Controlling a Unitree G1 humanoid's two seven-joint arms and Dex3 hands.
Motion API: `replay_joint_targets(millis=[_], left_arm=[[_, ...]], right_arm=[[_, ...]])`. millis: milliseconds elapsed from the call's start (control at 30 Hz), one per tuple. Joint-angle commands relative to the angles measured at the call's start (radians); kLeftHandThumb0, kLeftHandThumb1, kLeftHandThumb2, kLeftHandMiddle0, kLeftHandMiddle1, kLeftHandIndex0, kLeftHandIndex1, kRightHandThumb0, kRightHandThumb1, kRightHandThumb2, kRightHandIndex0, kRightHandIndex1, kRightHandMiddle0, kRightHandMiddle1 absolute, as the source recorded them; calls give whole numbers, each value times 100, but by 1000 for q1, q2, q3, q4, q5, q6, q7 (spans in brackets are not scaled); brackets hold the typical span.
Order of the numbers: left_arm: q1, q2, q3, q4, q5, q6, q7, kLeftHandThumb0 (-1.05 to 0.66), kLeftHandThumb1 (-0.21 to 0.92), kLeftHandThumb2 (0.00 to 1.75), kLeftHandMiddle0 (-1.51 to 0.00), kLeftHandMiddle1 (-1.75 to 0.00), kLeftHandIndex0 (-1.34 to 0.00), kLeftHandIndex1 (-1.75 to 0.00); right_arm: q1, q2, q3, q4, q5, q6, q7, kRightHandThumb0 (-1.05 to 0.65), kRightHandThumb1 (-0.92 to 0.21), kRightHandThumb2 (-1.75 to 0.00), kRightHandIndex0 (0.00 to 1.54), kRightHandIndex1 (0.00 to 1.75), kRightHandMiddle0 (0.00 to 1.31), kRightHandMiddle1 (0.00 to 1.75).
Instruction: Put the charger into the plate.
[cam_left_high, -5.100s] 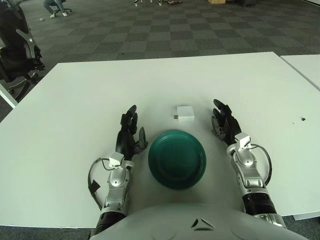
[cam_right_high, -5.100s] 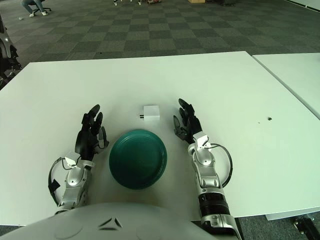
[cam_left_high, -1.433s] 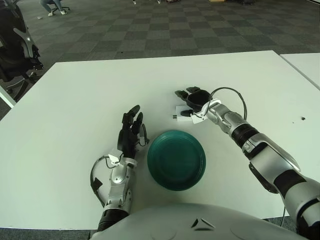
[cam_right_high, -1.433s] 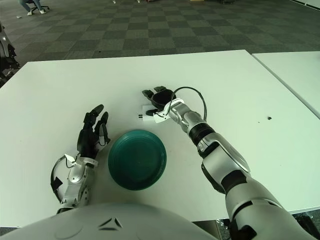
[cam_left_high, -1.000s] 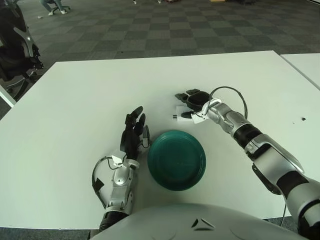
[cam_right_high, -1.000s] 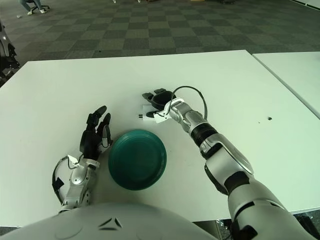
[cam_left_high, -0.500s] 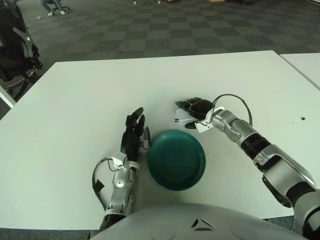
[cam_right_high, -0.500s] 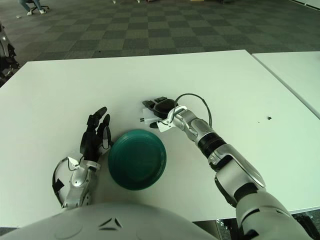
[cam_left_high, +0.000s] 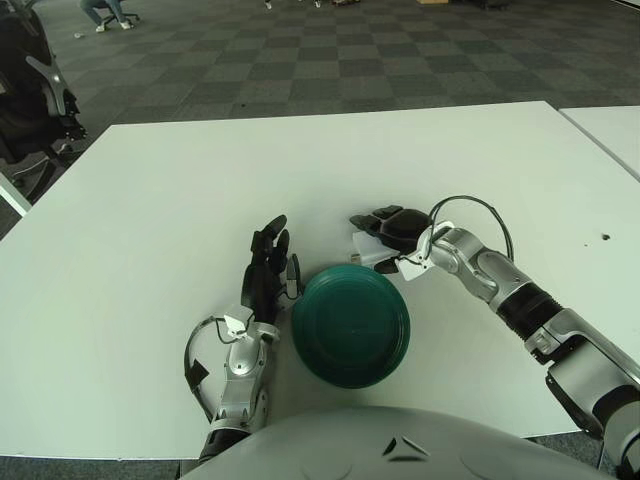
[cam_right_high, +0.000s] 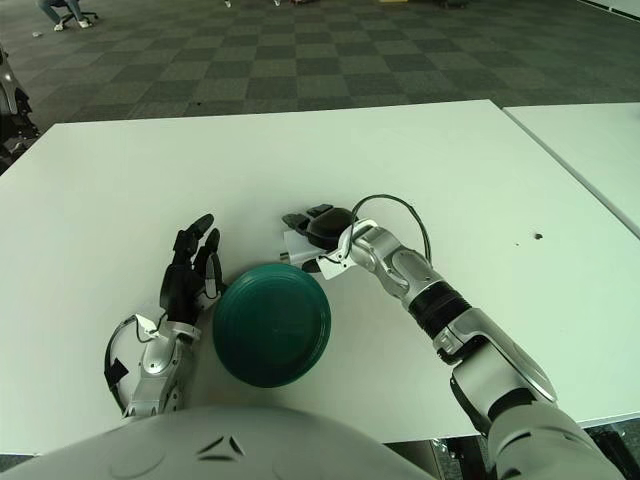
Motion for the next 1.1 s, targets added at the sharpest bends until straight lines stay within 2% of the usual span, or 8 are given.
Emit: replay_joint_targets(millis=[0, 200, 333, 400, 467, 633, 833, 1067], left_arm=[[48, -49, -9, 53, -18, 26, -6, -81, 92, 89, -27, 0, 0, -72], [45, -51, -7, 60, -26, 25, -8, -80, 92, 88, -26, 0, 0, -72], [44, -54, -7, 62, -29, 24, -6, -80, 92, 88, -25, 0, 0, -72], [41, -56, -7, 64, -29, 25, -3, -80, 92, 88, -25, 0, 0, -72], [41, -58, -8, 62, -28, 25, -1, -81, 92, 87, -25, 0, 0, -72], [43, -72, -8, 55, -30, 25, 13, -81, 92, 86, -27, -1, 0, -74], [47, -83, -12, 55, -33, 19, 25, -81, 92, 85, -29, -2, 0, -78], [59, -82, -11, 66, -45, -2, 18, -80, 92, 86, -31, -2, 0, -80]], right_arm=[[-11, 33, 29, 113, -29, 17, 2, -93, -92, -88, 6, 0, 0, 0], [-82, 115, 49, 305, -35, 21, -73, -92, -92, -86, 7, 1, 0, 0], [-124, 158, 51, 404, -30, 23, -139, -86, -92, -77, 26, 10, 6, 3], [-142, 173, 55, 451, -28, 18, -169, -84, -92, -73, 24, 43, 4, 17], [-178, 205, 67, 573, -34, 5, -241, -81, -92, -67, 18, 105, 2, 47], [-208, 266, 123, 835, -86, 16, -427, -75, -92, -55, 37, 161, 3, 121], [-190, 281, 214, 972, -167, 49, -601, -49, -79, -67, 64, 173, 26, 163], [-181, 276, 289, 1034, -218, 66, -683, -41, -61, -87, 84, 175, 45, 166]])
